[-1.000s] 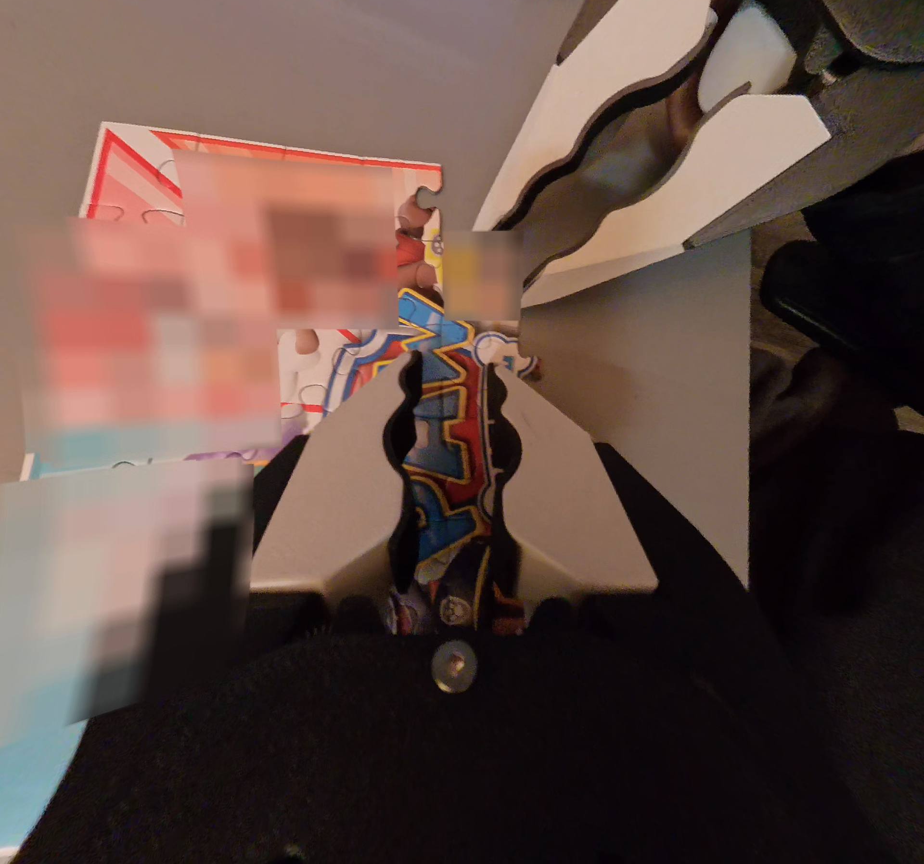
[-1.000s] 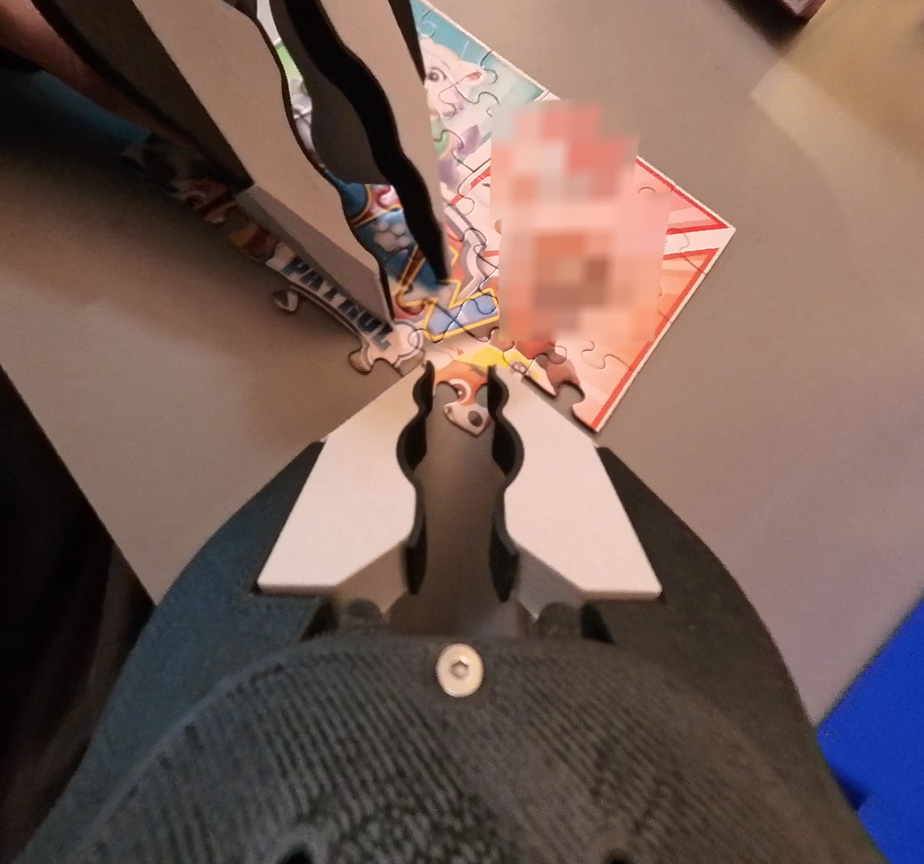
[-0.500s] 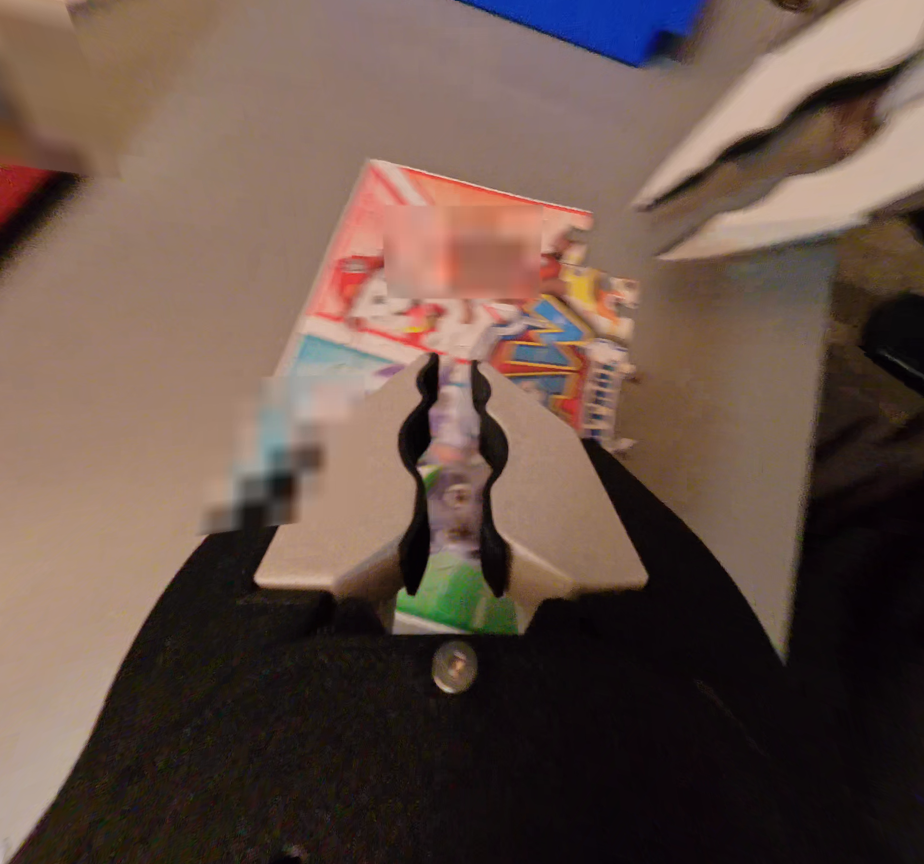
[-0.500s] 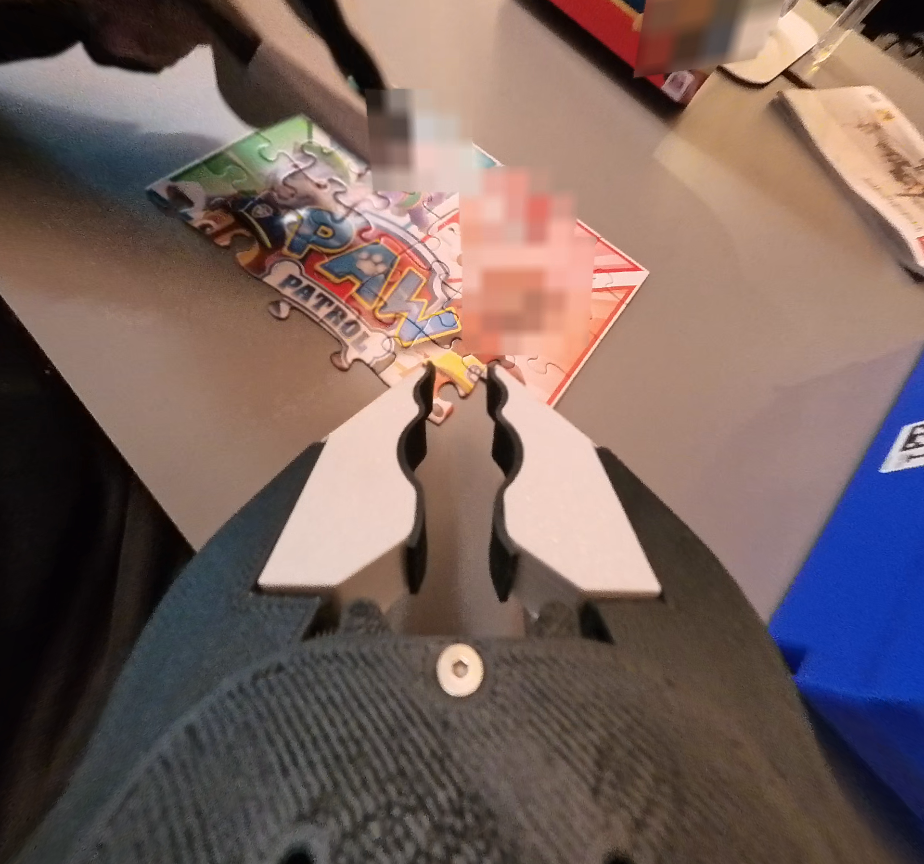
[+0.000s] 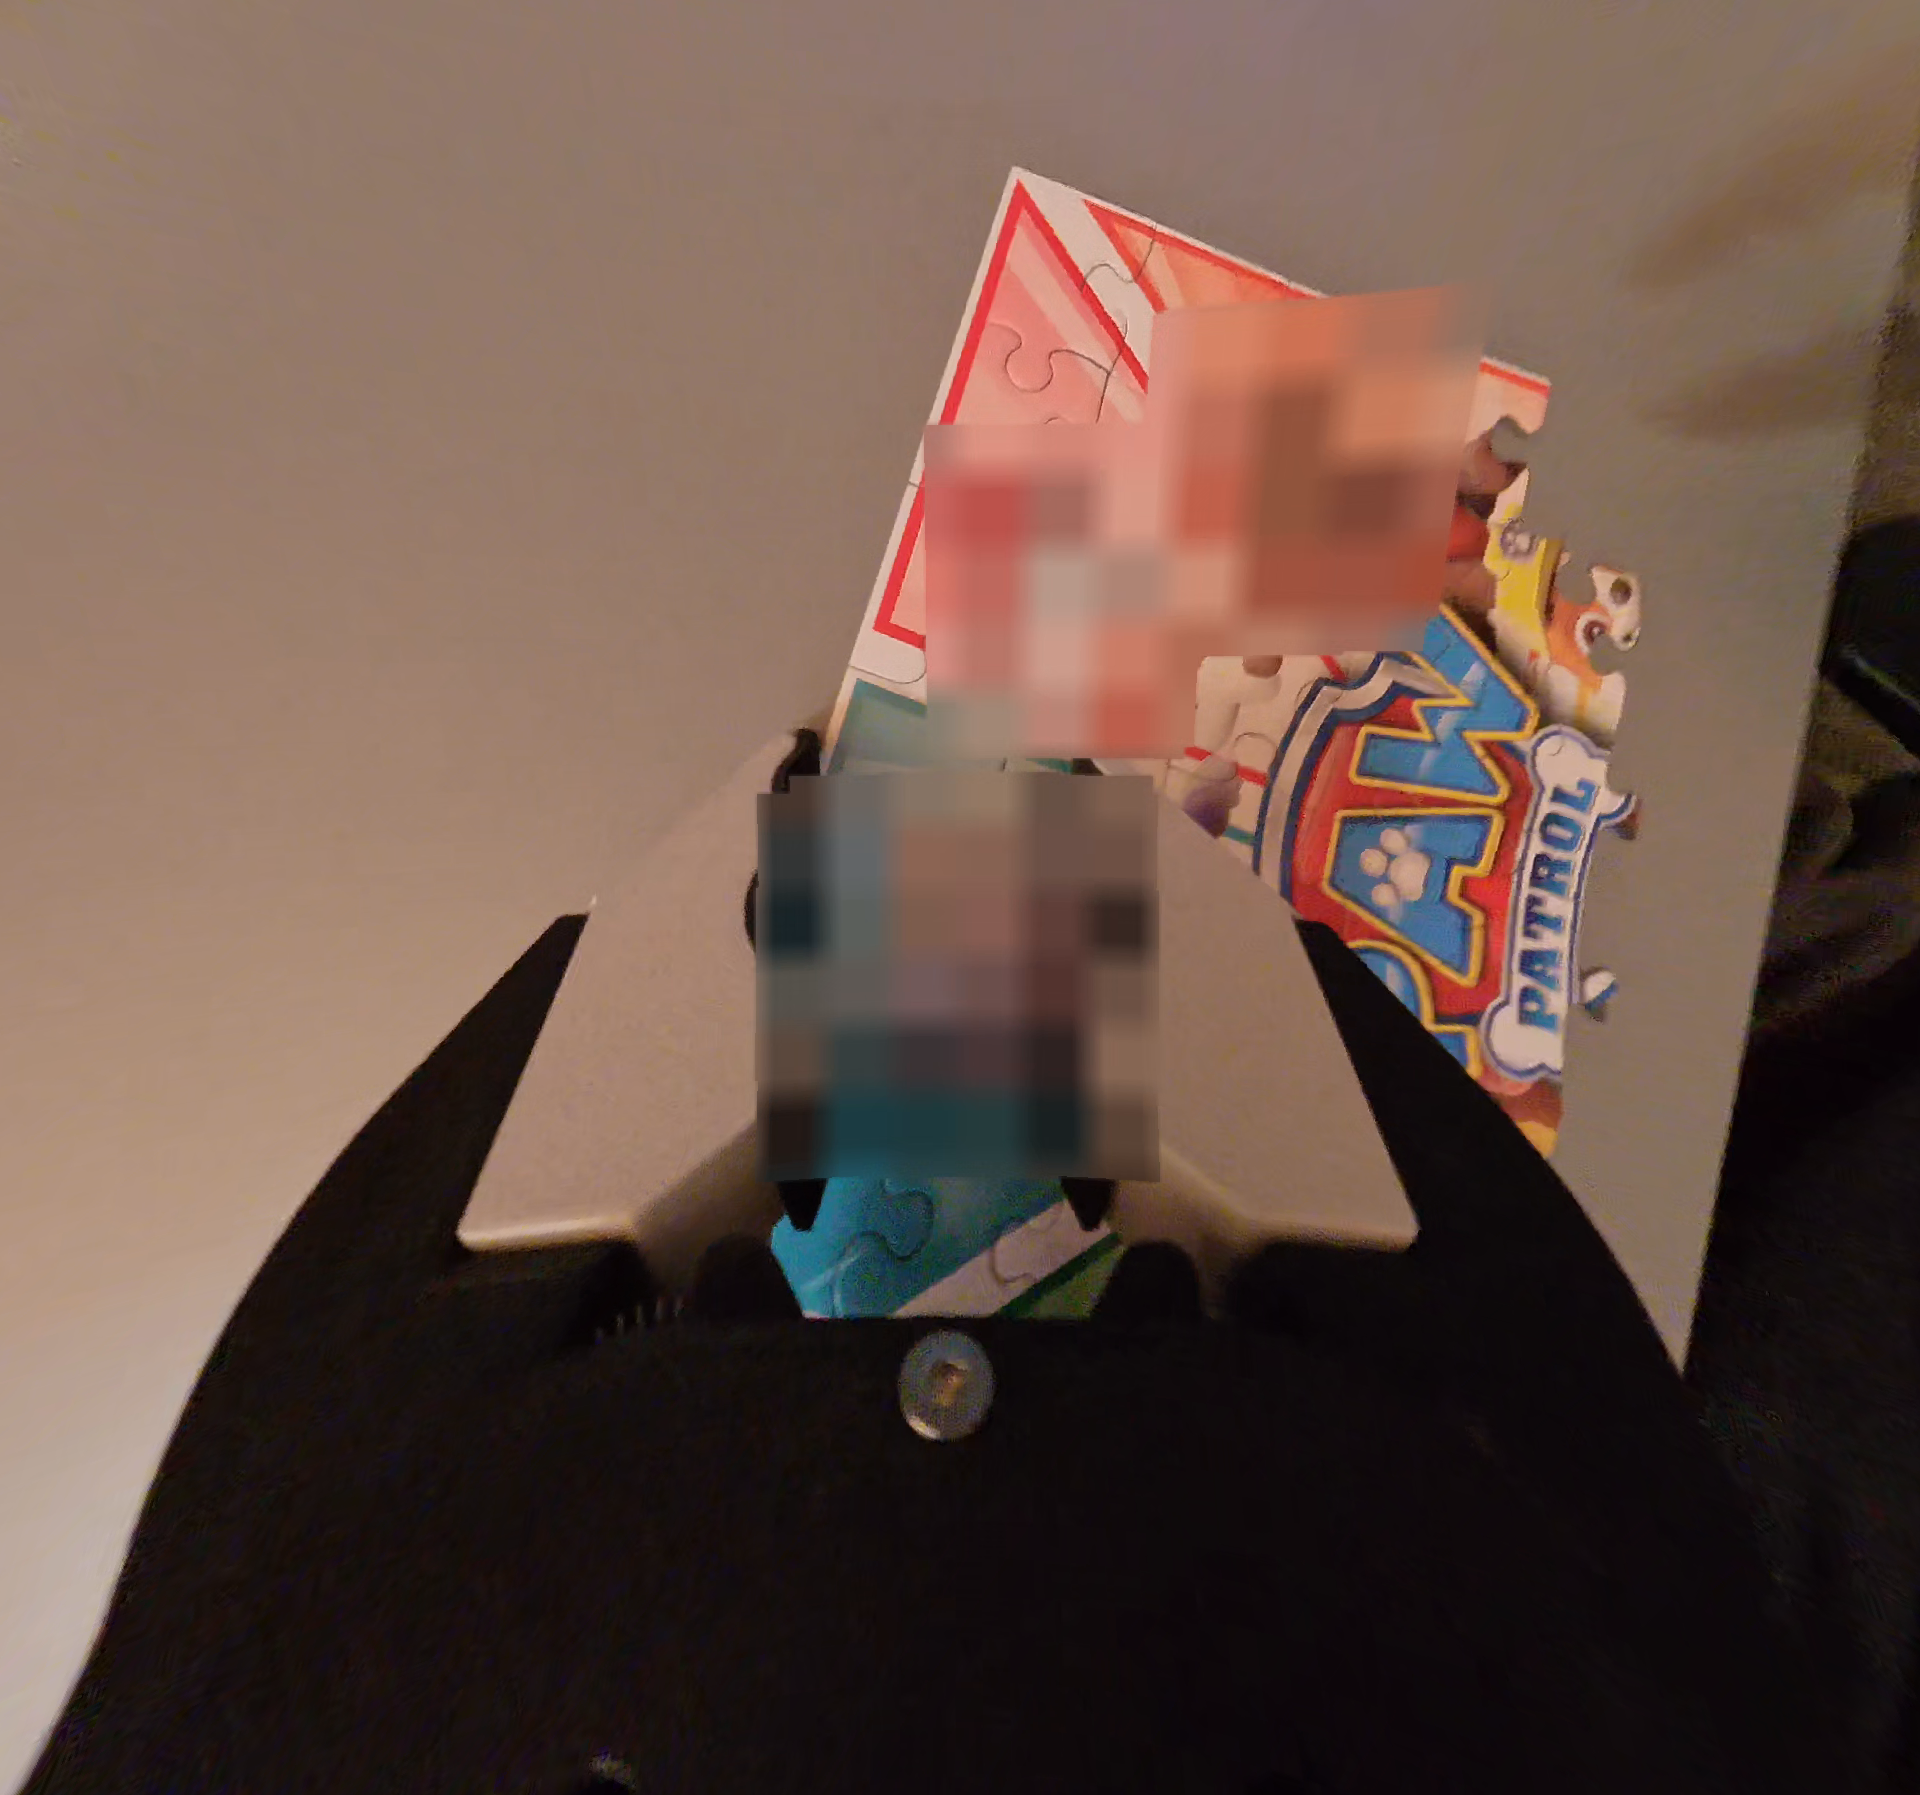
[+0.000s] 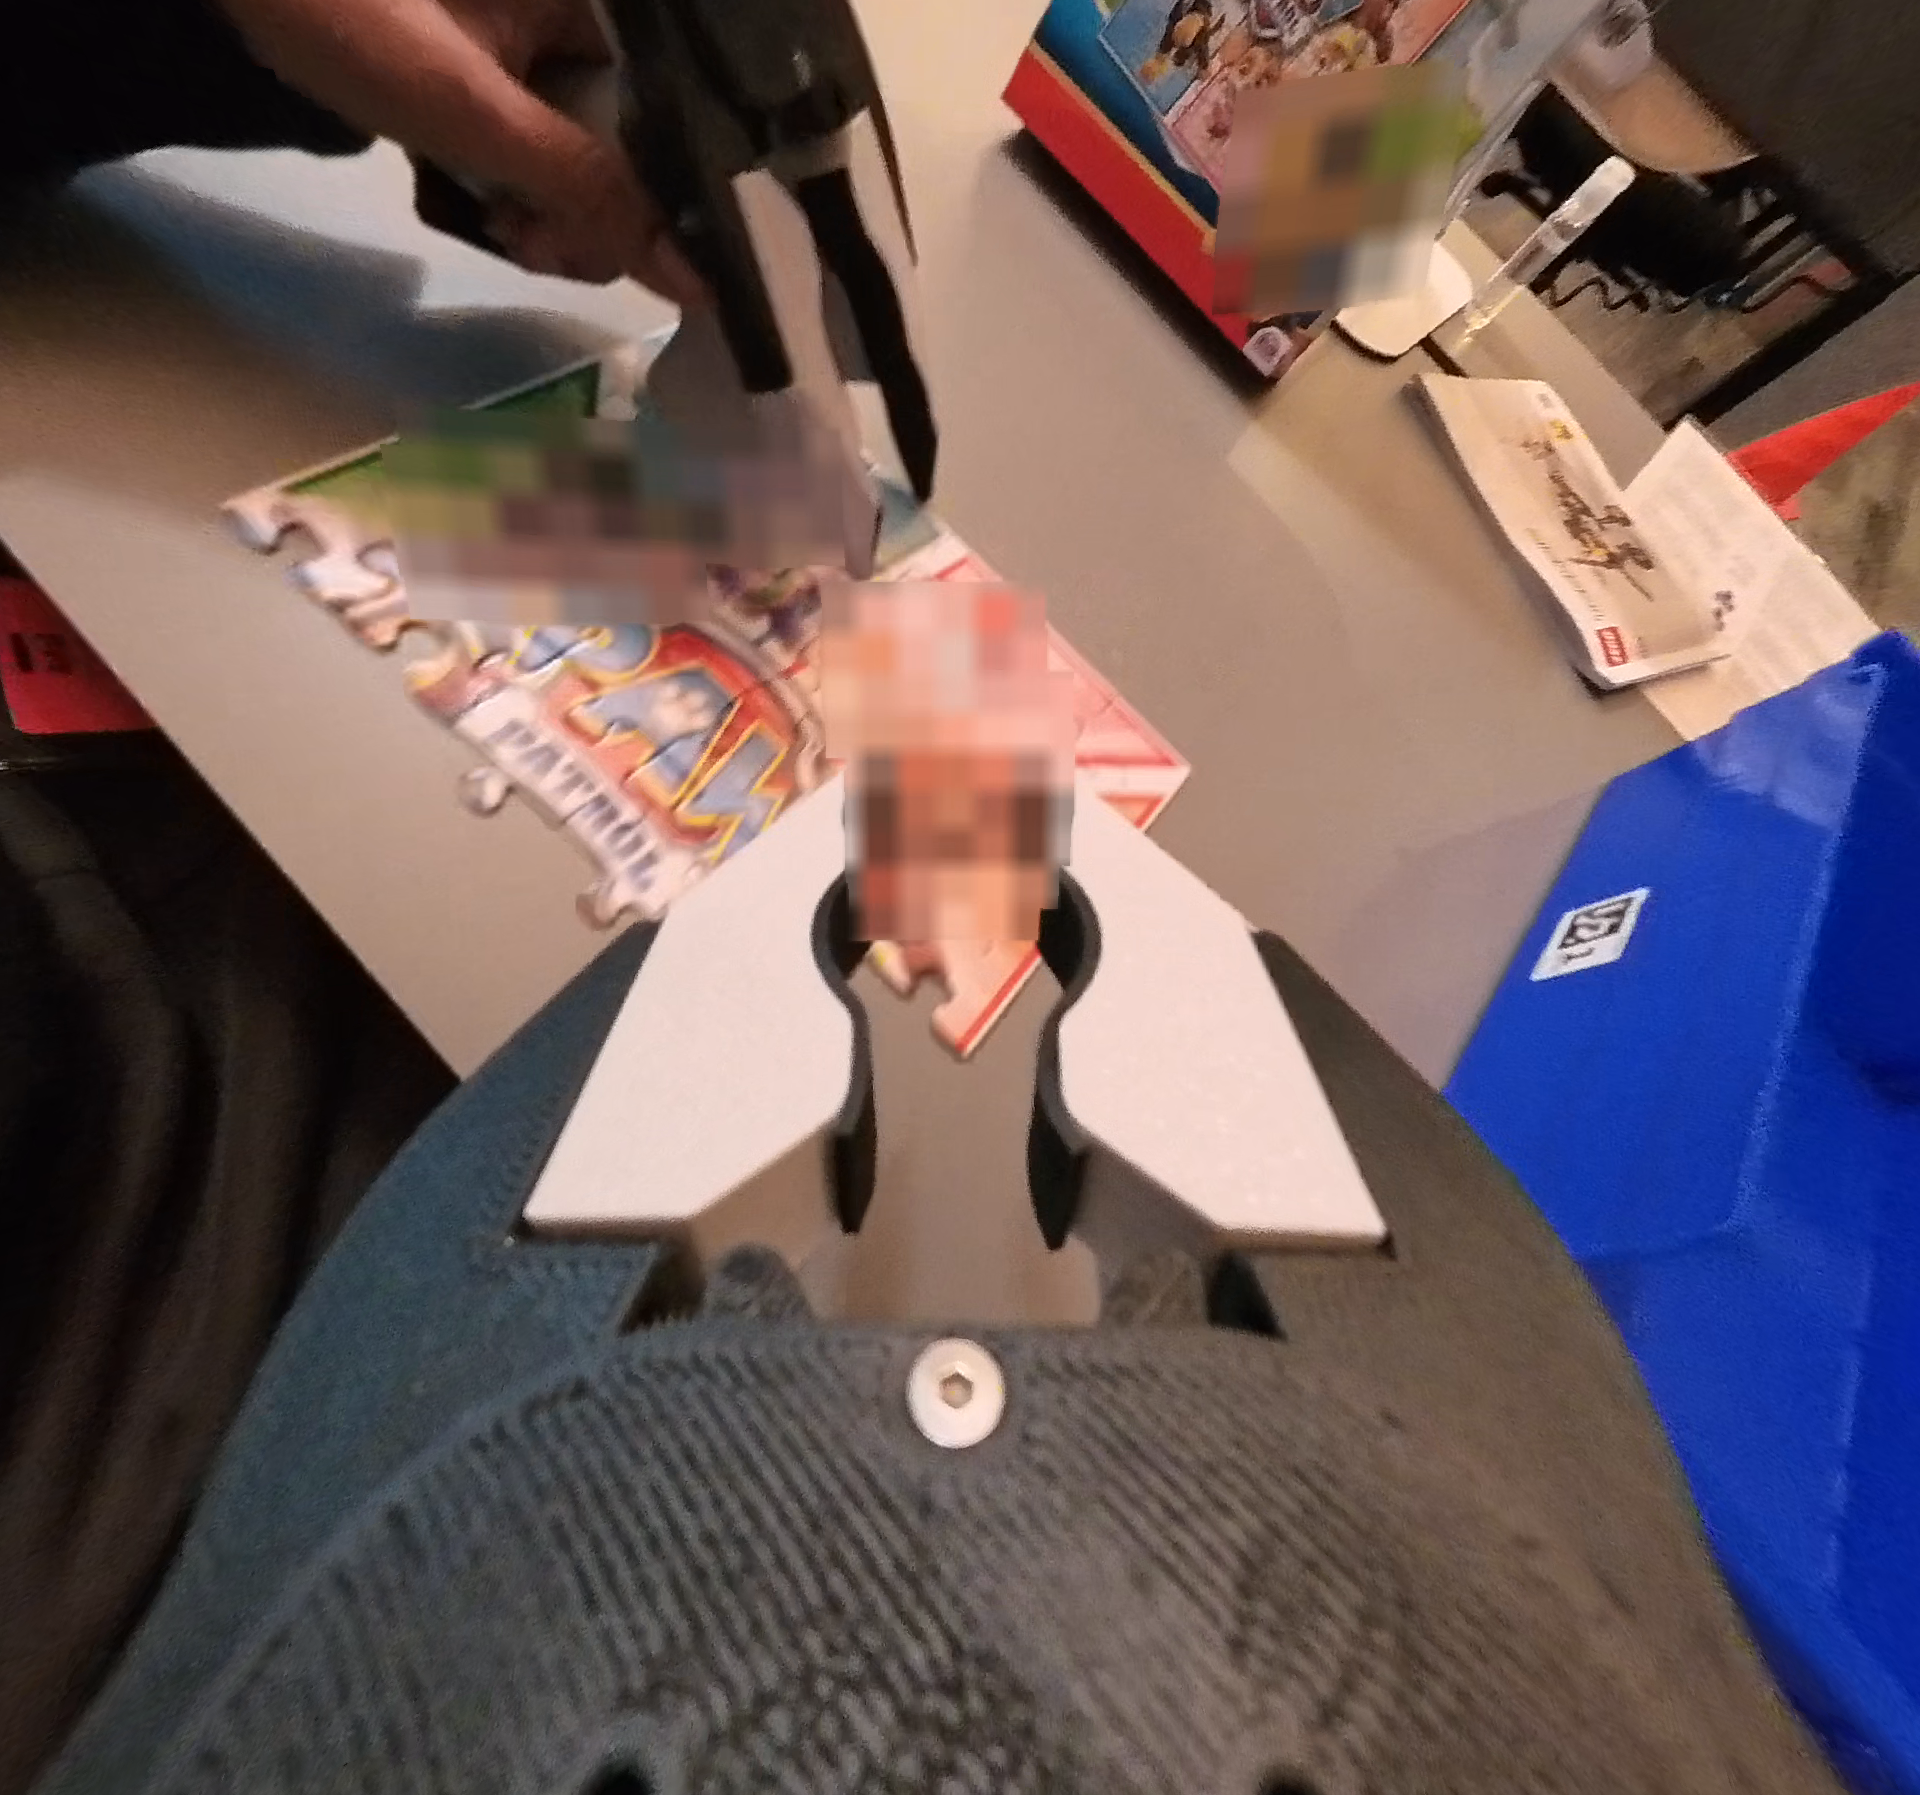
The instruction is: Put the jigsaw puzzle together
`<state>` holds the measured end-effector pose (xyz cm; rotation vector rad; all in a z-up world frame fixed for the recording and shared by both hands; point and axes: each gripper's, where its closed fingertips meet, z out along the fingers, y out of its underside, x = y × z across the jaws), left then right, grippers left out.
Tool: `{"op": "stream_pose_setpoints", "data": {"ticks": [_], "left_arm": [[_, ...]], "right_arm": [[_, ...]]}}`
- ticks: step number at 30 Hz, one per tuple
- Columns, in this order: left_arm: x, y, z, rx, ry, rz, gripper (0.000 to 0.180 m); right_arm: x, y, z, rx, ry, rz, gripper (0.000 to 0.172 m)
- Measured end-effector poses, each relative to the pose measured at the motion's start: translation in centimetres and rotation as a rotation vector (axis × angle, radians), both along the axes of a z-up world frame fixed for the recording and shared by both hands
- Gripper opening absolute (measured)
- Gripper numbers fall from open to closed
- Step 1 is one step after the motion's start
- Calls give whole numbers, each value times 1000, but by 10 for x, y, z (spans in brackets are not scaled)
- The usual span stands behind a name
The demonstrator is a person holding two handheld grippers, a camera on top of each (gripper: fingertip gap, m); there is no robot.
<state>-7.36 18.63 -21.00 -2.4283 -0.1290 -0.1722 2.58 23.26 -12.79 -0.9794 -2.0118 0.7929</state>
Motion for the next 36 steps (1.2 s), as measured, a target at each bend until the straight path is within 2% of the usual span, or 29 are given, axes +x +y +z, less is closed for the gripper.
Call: {"op": "stream_pose_setpoints", "data": {"ticks": [1, 4, 8, 10, 13, 15, 19, 20, 25, 26, 28, 31, 36], "left_arm": [[10, 0, 0, -2, 18, -23, 49], [29, -2, -3, -18, 115, -56, 52], [69, -7, -4, -37, 131, -140, 53], [78, -9, -3, -41, 152, -143, 52], [76, -11, -1, -38, 213, -107, 53], [77, -14, 3, -27, 262, -95, 52], [114, -8, 17, 80, 268, -155, 52], [122, -6, 17, 84, 280, -166, 51], [139, 4, 2, 35, 315, -202, 50], [139, 6, 1, 41, 297, -200, 49], [138, 7, 0, 56, 241, -188, 49], [136, 8, -2, 80, 143, -162, 47], [130, 7, -2, 84, 183, -137, 42]], "right_arm": [[3, 0, 2, 4, 8, -5, 26], [21, -5, 2, 10, 24, 12, 28], [63, -20, -24, 38, 13, 94, 46], [87, -33, -39, 18, -3, 153, 57], [118, -55, -49, -19, 42, 237, 62], [128, -55, -55, 39, 90, 238, 59], [128, -34, -62, 362, 205, 180, 39], [125, -32, -63, 434, 228, 180, 34], [112, -29, -80, 649, 196, 199, 32], [111, -28, -82, 683, 191, 201, 24], [112, -28, -83, 726, 188, 207, 8], [112, -28, -75, 742, 223, 193, 4], [111, -29, -66, 660, 258, 180, 2]]}}
